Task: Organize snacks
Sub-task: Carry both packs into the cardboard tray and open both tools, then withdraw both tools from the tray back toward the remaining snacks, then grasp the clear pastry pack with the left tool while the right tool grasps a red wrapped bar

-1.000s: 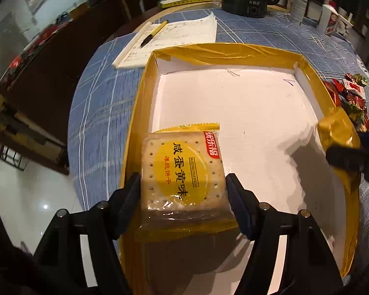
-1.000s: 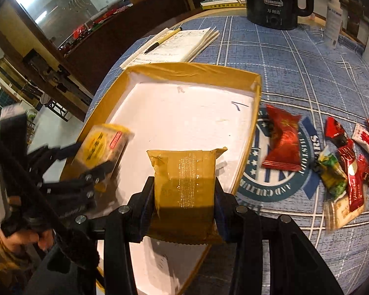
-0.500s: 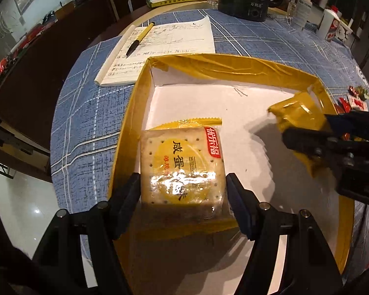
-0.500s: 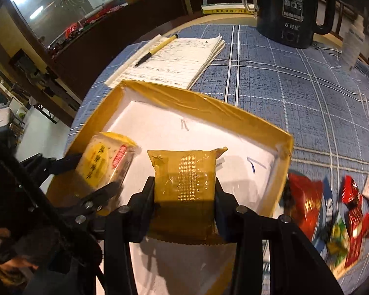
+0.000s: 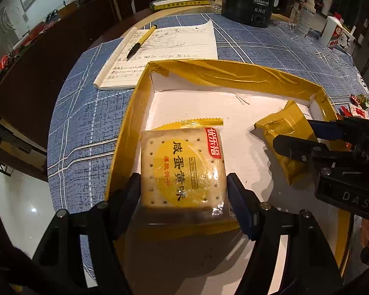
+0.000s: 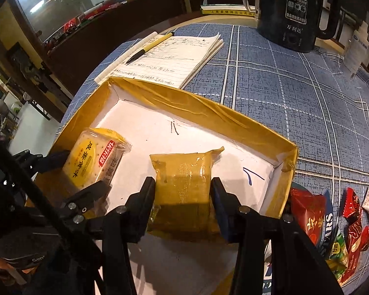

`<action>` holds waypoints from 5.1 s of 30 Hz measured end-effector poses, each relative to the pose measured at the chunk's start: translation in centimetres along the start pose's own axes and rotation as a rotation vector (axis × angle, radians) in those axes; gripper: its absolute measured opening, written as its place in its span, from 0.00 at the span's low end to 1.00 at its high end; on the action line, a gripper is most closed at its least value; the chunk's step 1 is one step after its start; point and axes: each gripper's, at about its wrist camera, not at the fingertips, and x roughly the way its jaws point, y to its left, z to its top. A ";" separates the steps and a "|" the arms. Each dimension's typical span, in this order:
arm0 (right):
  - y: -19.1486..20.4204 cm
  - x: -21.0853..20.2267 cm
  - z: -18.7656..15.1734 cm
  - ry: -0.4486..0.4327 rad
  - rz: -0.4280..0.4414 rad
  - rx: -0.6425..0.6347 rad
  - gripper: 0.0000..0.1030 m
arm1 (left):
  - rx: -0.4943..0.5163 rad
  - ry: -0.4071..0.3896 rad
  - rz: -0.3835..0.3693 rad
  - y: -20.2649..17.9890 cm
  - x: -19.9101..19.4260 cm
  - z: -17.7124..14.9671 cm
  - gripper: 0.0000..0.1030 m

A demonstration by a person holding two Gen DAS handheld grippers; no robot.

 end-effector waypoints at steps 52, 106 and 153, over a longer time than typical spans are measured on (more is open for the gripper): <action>-15.9 -13.9 -14.1 -0.102 0.022 0.200 0.69 | -0.036 -0.029 -0.203 -18.0 -10.6 -7.6 0.84; -27.1 -13.8 -13.4 -0.135 -0.008 0.339 0.69 | 0.121 0.008 -0.180 -29.9 -2.7 -1.7 0.84; -23.5 -8.4 -9.2 0.014 0.090 0.089 0.24 | 0.290 0.023 -0.182 -31.5 -0.5 -0.4 0.58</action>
